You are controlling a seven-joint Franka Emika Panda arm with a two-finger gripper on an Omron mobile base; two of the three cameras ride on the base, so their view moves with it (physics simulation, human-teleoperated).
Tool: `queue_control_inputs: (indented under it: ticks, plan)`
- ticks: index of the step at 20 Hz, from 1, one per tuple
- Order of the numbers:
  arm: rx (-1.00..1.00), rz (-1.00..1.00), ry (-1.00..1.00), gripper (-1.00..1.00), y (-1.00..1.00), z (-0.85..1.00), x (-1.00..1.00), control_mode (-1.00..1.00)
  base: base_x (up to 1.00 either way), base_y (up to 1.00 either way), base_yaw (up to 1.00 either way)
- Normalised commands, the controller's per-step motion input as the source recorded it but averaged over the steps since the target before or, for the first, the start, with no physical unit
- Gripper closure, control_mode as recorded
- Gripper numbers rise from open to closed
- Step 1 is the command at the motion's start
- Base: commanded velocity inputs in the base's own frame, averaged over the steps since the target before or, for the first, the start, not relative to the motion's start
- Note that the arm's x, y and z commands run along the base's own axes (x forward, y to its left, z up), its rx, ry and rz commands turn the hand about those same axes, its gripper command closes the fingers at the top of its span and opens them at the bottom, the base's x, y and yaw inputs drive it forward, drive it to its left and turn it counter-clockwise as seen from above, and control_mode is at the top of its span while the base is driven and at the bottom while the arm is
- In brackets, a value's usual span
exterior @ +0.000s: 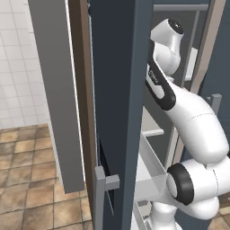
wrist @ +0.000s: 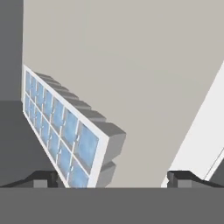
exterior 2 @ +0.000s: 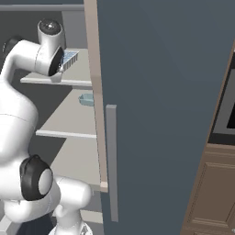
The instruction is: Open the freezer door, pick up the ice cube tray from the freezer, and place it on the dining counter.
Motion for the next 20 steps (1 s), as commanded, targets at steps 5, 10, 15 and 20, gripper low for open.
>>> queue_control_inputs:
  ticks: [5, 10, 15, 20]
  plan:
    - [0.00, 0.00, 0.00, -1.00, 0.13, -0.27, 0.37, -1.00, 0.00, 0.00, 0.00]
    - [0.00, 0.00, 0.00, -1.00, 0.05, -0.12, 0.37, -1.00, 0.00, 0.00, 0.00]
    - [0.00, 0.00, 0.00, -1.00, 0.01, -0.07, 0.30, -1.00, 0.00, 0.00, 0.00]
    - [0.00, 0.00, 0.00, 1.00, 0.01, -0.01, 0.23, -1.00, 0.00, 0.00, 0.00]
